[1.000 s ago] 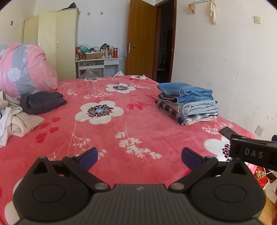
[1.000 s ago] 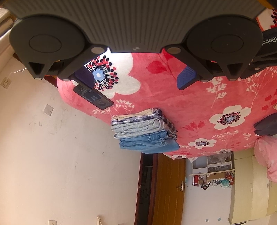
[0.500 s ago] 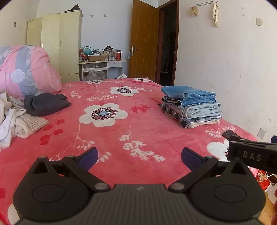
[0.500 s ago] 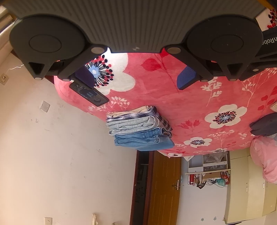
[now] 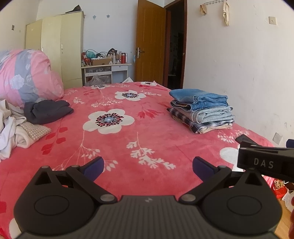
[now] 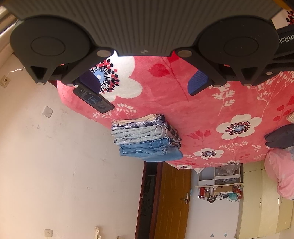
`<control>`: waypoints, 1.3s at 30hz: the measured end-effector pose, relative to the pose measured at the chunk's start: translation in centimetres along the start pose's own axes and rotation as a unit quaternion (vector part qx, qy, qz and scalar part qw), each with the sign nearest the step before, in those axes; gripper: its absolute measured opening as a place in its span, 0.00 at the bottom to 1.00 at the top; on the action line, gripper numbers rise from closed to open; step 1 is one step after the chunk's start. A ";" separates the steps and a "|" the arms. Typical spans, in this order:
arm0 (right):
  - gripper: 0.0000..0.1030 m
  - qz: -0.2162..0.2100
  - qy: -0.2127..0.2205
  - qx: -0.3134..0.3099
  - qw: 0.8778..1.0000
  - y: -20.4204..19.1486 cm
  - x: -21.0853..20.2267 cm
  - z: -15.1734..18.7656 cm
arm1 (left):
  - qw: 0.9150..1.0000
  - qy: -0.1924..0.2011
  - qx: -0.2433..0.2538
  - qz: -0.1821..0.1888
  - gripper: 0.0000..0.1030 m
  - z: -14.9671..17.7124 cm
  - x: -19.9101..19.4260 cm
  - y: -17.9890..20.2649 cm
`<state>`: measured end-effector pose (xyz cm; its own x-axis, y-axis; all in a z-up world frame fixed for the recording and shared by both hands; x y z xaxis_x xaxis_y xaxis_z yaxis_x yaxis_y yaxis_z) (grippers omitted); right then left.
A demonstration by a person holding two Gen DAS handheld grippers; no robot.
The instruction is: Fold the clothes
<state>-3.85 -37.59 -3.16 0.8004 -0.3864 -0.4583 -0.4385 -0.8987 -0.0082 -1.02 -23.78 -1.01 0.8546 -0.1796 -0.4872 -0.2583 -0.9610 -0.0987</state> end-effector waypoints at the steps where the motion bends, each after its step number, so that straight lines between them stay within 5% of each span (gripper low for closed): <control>1: 0.99 0.000 0.000 0.000 1.000 0.0 -0.1 0.0 | 1.000 -0.001 -0.001 0.000 1.00 0.0 0.0 0.0; 39: 0.99 0.002 -0.001 0.001 1.000 -0.2 0.0 0.1 | 1.000 -0.003 -0.003 -0.003 1.00 0.1 0.2 -0.3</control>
<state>-3.80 -37.37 -3.18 0.7971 -0.3901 -0.4609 -0.4429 -0.8965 -0.0073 -0.81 -23.50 -1.15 0.8533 -0.1720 -0.4922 -0.2495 -0.9636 -0.0959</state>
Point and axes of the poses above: each gripper's, at about its wrist camera, not at the fingertips, and x roughly the way its jaws point, y to its right, z to its underside, the point moved 4 cm from there along x, roughly the way its jaws point, and after that the axes turned 13 degrees about -z, right-handed, at the moved point
